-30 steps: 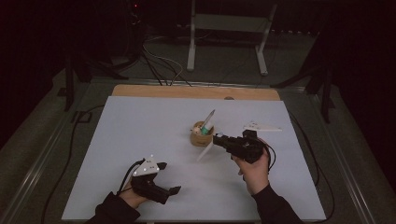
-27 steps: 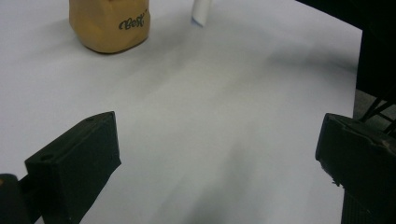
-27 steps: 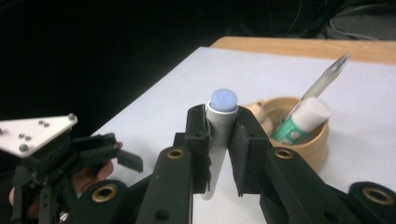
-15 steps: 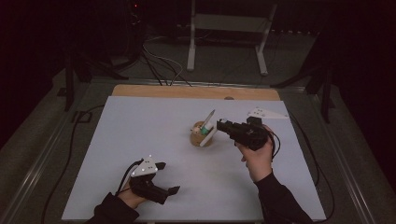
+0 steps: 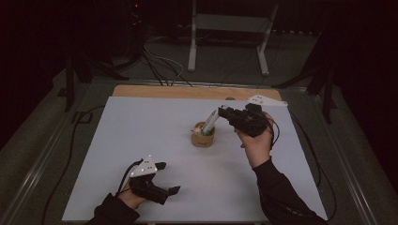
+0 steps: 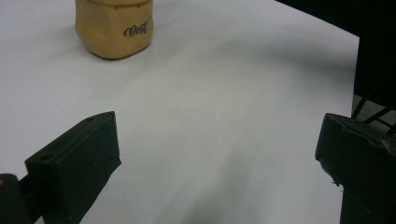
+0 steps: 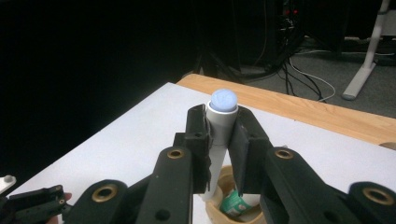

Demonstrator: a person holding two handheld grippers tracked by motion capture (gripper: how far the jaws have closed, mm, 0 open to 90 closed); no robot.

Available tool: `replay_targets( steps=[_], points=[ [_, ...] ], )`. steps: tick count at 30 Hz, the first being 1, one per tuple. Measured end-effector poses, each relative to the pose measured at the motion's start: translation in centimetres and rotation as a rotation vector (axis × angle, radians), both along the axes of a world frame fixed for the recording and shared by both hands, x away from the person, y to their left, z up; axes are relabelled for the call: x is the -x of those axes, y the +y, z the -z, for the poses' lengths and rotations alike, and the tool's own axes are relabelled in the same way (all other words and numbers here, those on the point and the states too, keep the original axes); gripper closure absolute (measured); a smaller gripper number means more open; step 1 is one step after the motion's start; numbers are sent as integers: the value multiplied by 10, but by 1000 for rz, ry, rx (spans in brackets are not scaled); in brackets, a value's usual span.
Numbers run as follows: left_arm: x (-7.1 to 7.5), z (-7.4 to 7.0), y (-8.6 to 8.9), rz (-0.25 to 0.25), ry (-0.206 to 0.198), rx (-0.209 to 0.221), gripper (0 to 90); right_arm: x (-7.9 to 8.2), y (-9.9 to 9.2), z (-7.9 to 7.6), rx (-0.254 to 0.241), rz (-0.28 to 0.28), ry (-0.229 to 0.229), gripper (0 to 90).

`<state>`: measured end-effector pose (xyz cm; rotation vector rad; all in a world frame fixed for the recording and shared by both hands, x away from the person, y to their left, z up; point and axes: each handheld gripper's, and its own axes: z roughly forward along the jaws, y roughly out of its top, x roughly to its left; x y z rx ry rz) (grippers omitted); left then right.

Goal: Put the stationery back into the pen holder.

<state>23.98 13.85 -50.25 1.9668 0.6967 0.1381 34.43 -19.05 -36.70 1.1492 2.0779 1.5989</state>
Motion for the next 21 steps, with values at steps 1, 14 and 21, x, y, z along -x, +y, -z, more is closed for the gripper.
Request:
replay_targets(
  steps=[1,14,21],
  points=[
    [0,0,1,1,-3,6,5,-2,0,0,1,1,1,780],
    [0,0,1,1,-16,11,5,-24,6,2,45,23,3,780],
    [0,0,1,1,-17,7,5,-34,14,9,56,20,21,780]
  ],
)
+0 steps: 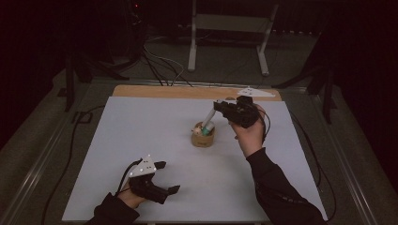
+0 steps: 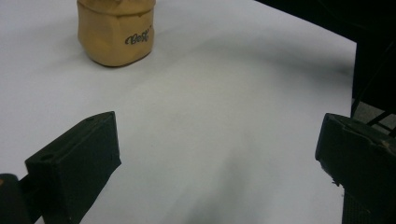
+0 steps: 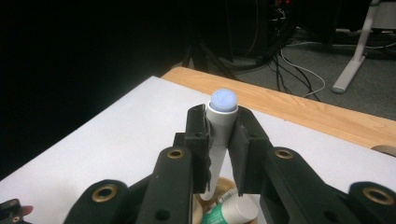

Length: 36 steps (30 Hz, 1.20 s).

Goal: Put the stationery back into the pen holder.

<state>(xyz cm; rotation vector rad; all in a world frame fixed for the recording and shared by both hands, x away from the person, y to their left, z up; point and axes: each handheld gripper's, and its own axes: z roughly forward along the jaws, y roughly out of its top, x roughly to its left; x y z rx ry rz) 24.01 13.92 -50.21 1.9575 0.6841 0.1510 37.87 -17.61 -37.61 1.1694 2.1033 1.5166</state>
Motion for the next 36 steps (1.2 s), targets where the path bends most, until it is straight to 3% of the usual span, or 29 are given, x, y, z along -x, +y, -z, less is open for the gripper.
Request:
replay_targets(
  steps=[10,36],
  points=[
    [0,0,0,2,-1,-2,5,-8,11,9,38,-9,14,780],
    [0,0,1,7,-2,-6,5,-19,31,41,118,-61,115,779]
  ],
)
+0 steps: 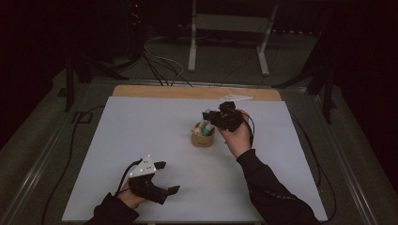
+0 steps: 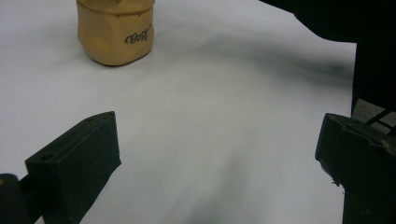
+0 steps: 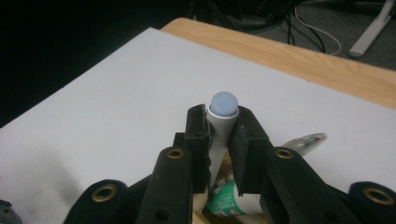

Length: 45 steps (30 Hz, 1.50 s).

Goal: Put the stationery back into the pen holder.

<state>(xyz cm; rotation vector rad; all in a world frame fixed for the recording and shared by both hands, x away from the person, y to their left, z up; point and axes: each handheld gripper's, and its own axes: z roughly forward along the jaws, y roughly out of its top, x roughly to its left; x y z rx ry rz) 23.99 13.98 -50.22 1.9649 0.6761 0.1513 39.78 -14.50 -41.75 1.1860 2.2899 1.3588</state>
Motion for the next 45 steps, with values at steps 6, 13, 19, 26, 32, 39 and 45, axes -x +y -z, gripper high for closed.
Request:
replay_targets(
  steps=[6,13,19,26,32,39,45],
  points=[
    [0,0,0,1,0,2,5,-2,-1,-2,-35,14,-6,431],
    [0,0,0,0,1,8,5,-4,-20,-14,-117,30,-22,144],
    [0,-1,-1,1,-2,9,5,3,-33,-23,-126,22,-42,110],
    [-2,-2,0,-1,-3,21,5,15,-41,-24,-121,-14,-34,81],
    [-3,-3,1,-2,-10,25,5,26,-48,-27,-128,-34,-68,30],
    [-2,-3,0,3,-15,24,5,41,-57,-24,-131,-57,-89,17],
    [-1,-3,1,7,-20,22,5,55,-62,-11,-108,-76,-113,0]
  ],
)
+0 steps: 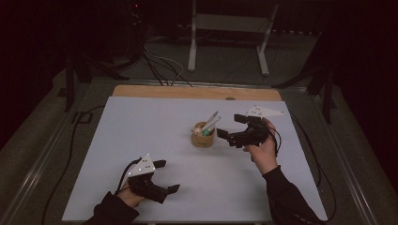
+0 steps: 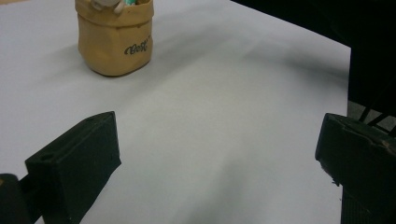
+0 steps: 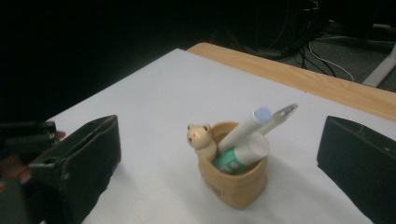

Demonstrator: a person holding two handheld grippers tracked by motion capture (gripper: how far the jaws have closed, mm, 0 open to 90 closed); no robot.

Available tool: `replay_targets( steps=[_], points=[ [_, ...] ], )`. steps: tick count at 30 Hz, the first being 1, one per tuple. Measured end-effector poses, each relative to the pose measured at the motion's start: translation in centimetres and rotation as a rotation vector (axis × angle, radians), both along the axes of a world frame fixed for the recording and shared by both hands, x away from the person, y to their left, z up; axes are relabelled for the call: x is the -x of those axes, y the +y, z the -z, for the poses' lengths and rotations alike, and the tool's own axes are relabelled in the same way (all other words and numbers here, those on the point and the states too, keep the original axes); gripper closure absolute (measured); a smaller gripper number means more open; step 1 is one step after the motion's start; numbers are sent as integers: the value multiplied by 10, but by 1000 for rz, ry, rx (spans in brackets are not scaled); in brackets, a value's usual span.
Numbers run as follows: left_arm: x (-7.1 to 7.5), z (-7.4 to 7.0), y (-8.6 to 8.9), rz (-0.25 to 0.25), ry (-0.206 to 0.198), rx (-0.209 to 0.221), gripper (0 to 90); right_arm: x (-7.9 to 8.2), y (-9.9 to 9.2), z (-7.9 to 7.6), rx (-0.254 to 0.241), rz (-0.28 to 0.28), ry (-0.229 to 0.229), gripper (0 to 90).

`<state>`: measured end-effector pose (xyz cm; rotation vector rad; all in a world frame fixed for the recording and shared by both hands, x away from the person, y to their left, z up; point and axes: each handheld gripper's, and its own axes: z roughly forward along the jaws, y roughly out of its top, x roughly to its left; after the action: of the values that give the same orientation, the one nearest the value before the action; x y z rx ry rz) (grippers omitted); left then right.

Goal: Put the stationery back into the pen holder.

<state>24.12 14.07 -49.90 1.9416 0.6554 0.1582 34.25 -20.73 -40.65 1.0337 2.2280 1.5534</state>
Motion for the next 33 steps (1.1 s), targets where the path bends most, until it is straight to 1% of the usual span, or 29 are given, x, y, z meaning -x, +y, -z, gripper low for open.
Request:
replay_targets(
  steps=[1,6,8,12,15,16,18,24,27,31,33],
  points=[
    [0,0,0,1,-1,-1,5,2,-1,2,6,-2,-2,0],
    [1,0,2,-4,-8,1,5,11,-5,11,-2,-16,-1,0],
    [1,0,2,-5,-4,4,5,14,-7,16,-4,-18,0,0],
    [1,-1,1,1,-8,1,5,20,-11,25,-13,-26,20,0],
    [1,-1,1,-1,-7,5,5,23,-14,30,-14,-24,19,0],
    [1,-1,1,-1,-7,6,5,26,-17,35,-23,-30,30,0],
    [1,-1,1,-1,-8,6,5,29,-20,40,-28,-36,39,0],
    [1,-1,2,-2,-12,9,5,38,-31,61,1,-39,64,0],
    [1,-1,2,-1,-10,9,5,42,-37,70,1,-48,74,0],
    [1,0,3,-3,-13,6,5,49,-45,78,-4,-62,71,0],
    [1,-1,3,-3,-14,10,5,50,-46,79,-5,-64,74,0]
  ],
)
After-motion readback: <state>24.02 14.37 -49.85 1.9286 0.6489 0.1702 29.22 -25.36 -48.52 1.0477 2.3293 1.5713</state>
